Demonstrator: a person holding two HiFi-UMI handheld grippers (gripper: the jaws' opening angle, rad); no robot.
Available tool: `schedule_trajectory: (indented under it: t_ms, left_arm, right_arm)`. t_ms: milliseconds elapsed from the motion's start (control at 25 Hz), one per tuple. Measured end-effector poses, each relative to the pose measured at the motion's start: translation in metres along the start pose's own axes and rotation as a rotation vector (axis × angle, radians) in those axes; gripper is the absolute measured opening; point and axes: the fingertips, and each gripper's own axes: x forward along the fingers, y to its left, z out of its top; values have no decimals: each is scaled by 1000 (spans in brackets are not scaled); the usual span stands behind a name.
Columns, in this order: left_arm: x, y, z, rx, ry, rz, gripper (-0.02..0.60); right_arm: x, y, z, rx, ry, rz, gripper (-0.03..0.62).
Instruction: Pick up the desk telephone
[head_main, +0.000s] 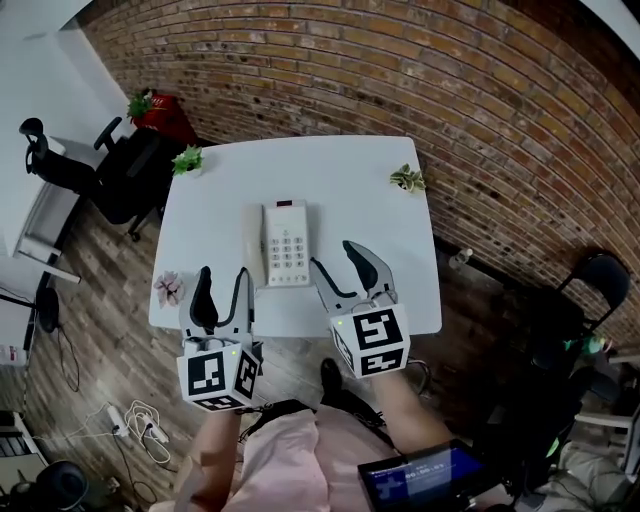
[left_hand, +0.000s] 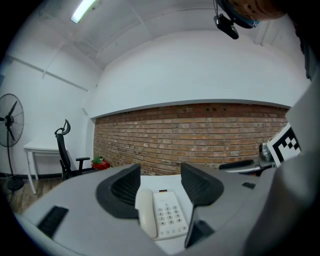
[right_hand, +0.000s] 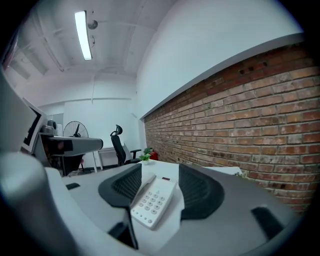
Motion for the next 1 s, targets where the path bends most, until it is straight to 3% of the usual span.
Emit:
schedule_trajectory:
  t_ms: [520,1000]
  left_arm:
    - [51,31,36,2,-64,42,259]
    - [115,69,-1,-46,33,-2,262]
  right_arm:
    - [63,-8,46,-64,-39,45,239]
    - [131,-14,20,-42,65,15,241]
